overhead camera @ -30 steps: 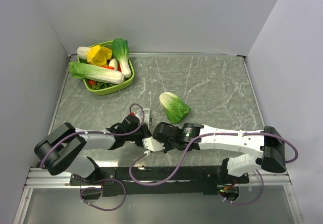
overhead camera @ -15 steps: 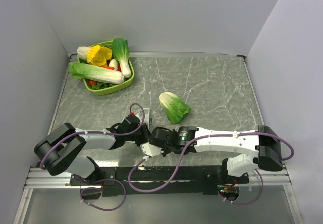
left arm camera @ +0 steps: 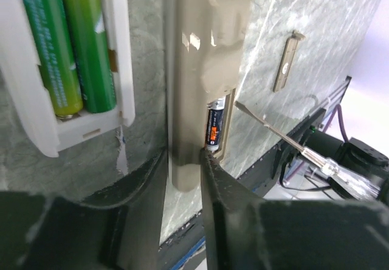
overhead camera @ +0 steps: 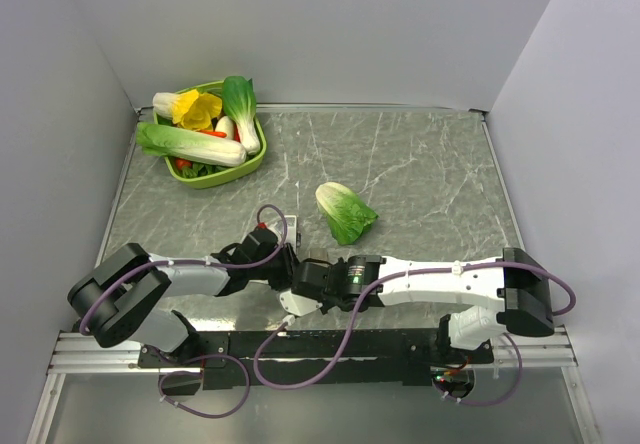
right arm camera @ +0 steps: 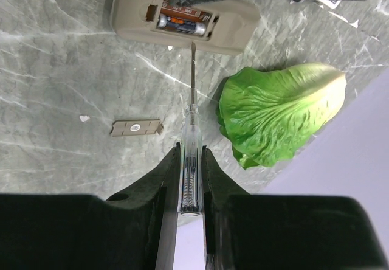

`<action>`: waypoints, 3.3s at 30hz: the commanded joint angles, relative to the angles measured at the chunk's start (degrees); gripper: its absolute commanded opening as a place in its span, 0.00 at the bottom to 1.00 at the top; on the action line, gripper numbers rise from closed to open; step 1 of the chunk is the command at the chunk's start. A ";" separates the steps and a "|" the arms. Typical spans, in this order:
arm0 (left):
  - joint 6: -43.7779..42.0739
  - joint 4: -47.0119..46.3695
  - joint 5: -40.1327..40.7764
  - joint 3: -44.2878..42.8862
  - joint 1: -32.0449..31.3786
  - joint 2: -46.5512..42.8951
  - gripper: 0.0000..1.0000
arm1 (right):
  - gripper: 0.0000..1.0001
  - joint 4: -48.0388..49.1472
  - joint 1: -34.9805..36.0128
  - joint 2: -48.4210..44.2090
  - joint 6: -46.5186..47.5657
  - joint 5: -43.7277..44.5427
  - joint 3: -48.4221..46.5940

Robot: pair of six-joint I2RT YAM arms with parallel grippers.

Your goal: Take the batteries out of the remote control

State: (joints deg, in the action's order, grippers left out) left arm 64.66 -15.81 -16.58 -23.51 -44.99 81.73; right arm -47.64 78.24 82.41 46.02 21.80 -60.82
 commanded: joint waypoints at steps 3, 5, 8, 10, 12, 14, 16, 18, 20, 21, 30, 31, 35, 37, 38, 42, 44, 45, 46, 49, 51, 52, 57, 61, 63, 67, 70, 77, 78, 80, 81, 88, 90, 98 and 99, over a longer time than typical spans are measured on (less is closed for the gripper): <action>0.73 2.71 4.89 -1.63 -0.18 -2.81 0.42 | 0.00 1.31 0.95 -3.66 2.85 0.79 -0.45; 0.64 3.77 5.50 -1.89 -0.18 -3.60 0.46 | 0.00 1.41 1.13 -4.63 3.63 0.61 -0.01; 0.29 4.30 5.77 -2.59 -0.10 -3.95 0.50 | 0.00 0.97 1.57 -5.07 3.90 0.53 0.00; -0.06 4.39 5.59 -3.03 -0.10 -3.78 0.51 | 0.00 -0.08 1.57 -4.98 4.08 -0.53 -0.35; -0.41 4.65 5.24 -3.82 -0.01 -2.99 0.51 | 0.00 -0.70 1.66 -4.46 4.34 -0.97 -0.62; -0.59 4.91 5.15 -4.35 0.08 -2.46 0.51 | 0.00 -1.75 1.83 -3.93 4.69 -1.32 -0.97; -0.59 4.92 4.98 -4.62 0.25 -2.11 0.51 | 0.00 -2.28 2.01 -3.31 4.96 -1.76 -1.50; -0.50 5.09 4.98 -4.79 0.43 -1.93 0.51 | 0.00 -2.72 2.18 -2.61 5.22 -1.85 -1.76; -0.68 5.27 4.98 -5.06 0.61 -1.84 0.50 | 0.00 -3.25 2.36 -1.99 5.48 -1.59 -1.85; -0.85 5.44 4.98 -5.23 0.69 -1.67 0.49 | 0.00 -3.25 2.53 -1.56 5.57 -1.67 -1.94; -1.65 5.88 4.54 -6.02 0.96 -0.17 0.44 | 0.00 -3.69 4.47 2.48 7.59 0.78 -2.82; -1.73 5.88 4.54 -6.02 1.05 -0.08 0.43 | 0.00 -3.86 4.56 2.93 7.59 0.79 -3.08; -2.00 4.66 3.84 -5.76 1.05 1.05 0.42 | 0.00 -4.66 5.34 5.30 8.21 1.66 -4.13; -2.26 4.30 3.75 -5.76 0.96 1.76 0.41 | 0.00 -5.10 5.52 6.09 8.47 1.67 -4.75; -2.26 3.95 3.66 -5.85 0.96 2.37 0.41 | 0.00 -5.18 5.70 6.79 8.65 1.93 -4.92; -2.00 2.11 2.70 -5.41 0.96 3.78 0.36 | 0.00 -6.33 5.87 9.08 8.82 2.81 -6.77; -1.73 1.40 2.52 -4.88 0.96 4.22 0.30 | 0.00 -4.67 5.88 9.35 8.82 2.63 -6.51; -1.65 1.40 2.43 -4.71 0.96 4.31 0.28 | 0.00 -3.35 5.87 9.09 8.65 2.63 -5.64; -1.39 1.57 2.52 -4.53 0.96 4.31 0.25 | 0.00 -1.95 5.70 7.78 8.47 2.72 -3.11; -0.95 1.05 2.69 -3.74 0.96 4.31 0.20 | 0.00 5.79 5.43 3.56 7.60 2.81 3.66; -0.77 0.87 2.60 -3.30 0.96 4.66 0.17 | 0.00 9.22 5.43 2.06 5.23 3.50 5.61; -0.42 0.79 2.52 -3.21 0.96 5.01 0.16 | 0.00 9.93 5.43 0.83 4.52 3.60 7.27; 0.72 -0.36 1.90 -2.42 1.05 6.07 0.08 | 0.00 19.41 4.56 -4.87 2.50 3.43 15.53; 1.08 -0.36 2.08 -2.51 0.96 6.51 0.06 | 0.00 22.06 4.29 -7.26 -0.22 3.51 17.75; 0.99 0.08 2.16 -2.95 0.87 6.86 0.05 | 0.00 22.85 3.85 -7.27 -1.54 4.21 18.80; 1.17 0.34 2.34 -2.95 0.87 6.95 0.04 | 0.00 24.52 2.98 -6.30 -5.75 5.00 20.30; 1.17 0.52 2.34 -3.04 0.87 7.12 0.03 | 0.00 25.13 2.97 -5.51 -9.62 5.00 20.74; 1.17 0.87 2.43 -3.47 0.96 7.30 0.02 | 0.00 24.79 2.97 -5.68 -13.24 5.88 21.18; 1.08 1.05 2.43 -3.65 0.87 7.30 0.02 | 0.00 24.87 2.97 -6.21 -13.15 6.06 21.00; 0.56 1.75 2.60 -4.44 0.87 7.12 0.02 | 0.00 25.22 2.97 -7.69 -12.54 5.89 20.92; 0.38 2.97 3.04 -4.88 0.87 6.86 0.02 | 0.00 25.23 2.97 -8.40 -12.53 5.54 20.91; -0.77 6.76 4.19 -7.78 0.87 5.54 0.03 | 0.00 27.33 3.06 -14.64 -12.09 2.55 22.06; -1.03 7.37 4.54 -8.83 0.87 5.63 0.03 | 0.00 27.25 3.06 -15.44 -12.27 1.93 21.79; -1.29 7.55 4.62 -9.36 0.87 5.63 0.02 | 0.00 27.51 3.85 -15.26 -12.36 1.14 21.36; -1.38 7.64 4.63 -9.45 0.87 5.63 0.02 | 0.00 27.42 4.03 -15.26 -12.44 1.14 21.27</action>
State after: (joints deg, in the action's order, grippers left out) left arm 64.10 -8.43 -14.68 -31.24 -43.59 86.13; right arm -24.45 81.12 68.40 34.35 25.39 -38.83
